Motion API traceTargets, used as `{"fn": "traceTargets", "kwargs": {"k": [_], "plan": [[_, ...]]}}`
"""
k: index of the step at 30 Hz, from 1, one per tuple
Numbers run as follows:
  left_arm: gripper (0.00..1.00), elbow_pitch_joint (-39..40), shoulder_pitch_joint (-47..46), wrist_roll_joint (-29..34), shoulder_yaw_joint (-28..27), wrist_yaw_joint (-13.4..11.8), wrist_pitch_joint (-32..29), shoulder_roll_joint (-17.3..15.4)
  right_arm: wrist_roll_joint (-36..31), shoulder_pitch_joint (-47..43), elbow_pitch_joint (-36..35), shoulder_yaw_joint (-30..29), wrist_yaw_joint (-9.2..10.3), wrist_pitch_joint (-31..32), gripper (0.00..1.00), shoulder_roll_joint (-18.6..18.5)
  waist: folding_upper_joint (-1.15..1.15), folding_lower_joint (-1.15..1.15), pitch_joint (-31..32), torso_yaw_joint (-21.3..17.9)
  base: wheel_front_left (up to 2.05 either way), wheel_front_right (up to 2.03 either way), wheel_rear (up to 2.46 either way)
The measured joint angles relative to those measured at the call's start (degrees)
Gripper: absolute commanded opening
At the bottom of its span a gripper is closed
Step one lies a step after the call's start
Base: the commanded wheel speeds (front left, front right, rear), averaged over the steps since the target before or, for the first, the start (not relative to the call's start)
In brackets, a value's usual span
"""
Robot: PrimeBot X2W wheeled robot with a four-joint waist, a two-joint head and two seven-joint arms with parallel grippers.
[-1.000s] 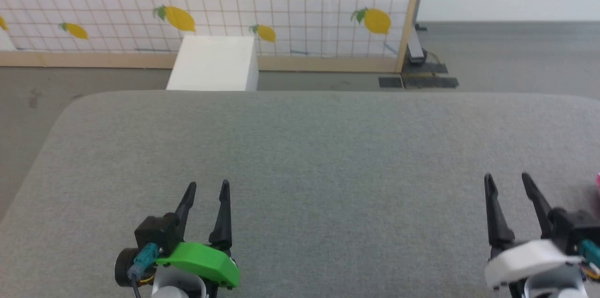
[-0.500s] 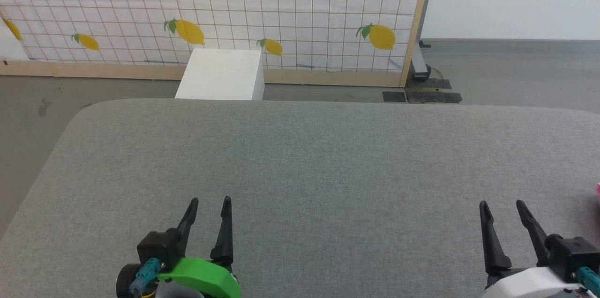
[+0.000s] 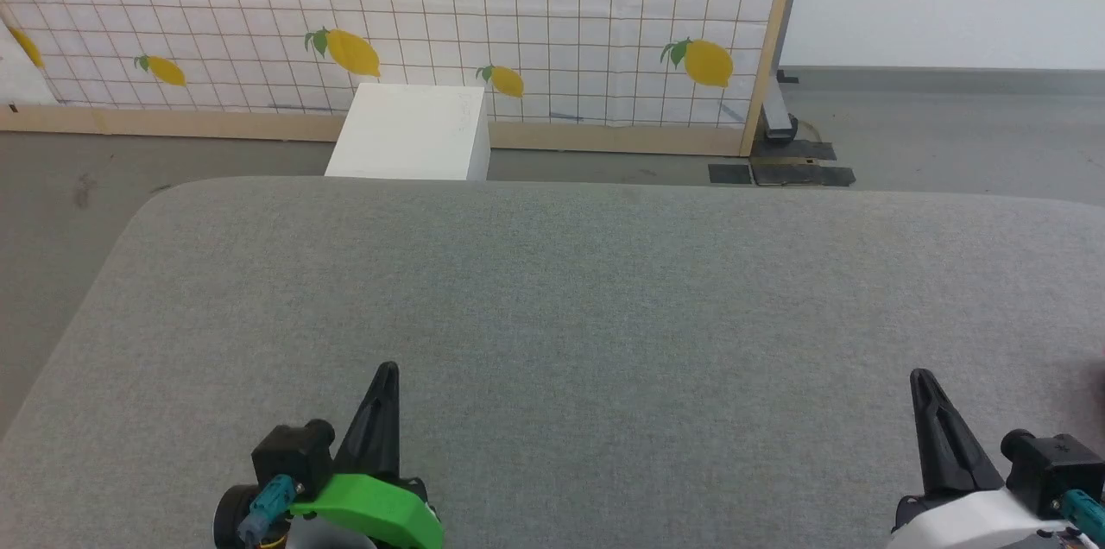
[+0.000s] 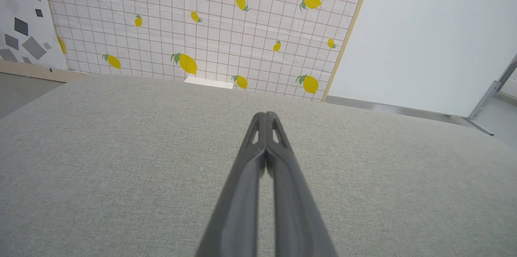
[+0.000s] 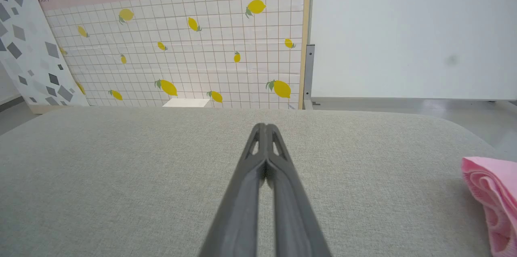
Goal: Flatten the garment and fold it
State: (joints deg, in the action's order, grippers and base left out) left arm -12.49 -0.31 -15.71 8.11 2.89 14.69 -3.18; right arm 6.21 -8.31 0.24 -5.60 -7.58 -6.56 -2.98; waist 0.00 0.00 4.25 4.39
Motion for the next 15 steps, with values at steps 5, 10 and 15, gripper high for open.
{"fn": "traceTargets", "kwargs": {"k": [5,10,15], "plan": [[0.0,0.0,0.0,0.0,0.0,0.0,0.0,0.0,0.0,0.0,0.0,0.0,0.0,0.0,0.0,0.0,0.0,0.0,0.0,0.0,0.0,0.0,0.0],[0.0,0.1,0.0,0.0,-0.1,0.0,-0.3,0.0,0.0,0.0,0.0,0.1,0.0,0.1,0.0,0.0,0.0,0.0,-0.2,-0.2,0.0,0.0,0.0],[0.0,0.5,0.0,0.5,-0.3,0.0,-1.0,0.0,-0.1,0.0,0.0,0.2,0.0,0.4,0.0,0.0,0.0,0.0,-0.3,-0.3,0.0,0.0,0.0]]}}
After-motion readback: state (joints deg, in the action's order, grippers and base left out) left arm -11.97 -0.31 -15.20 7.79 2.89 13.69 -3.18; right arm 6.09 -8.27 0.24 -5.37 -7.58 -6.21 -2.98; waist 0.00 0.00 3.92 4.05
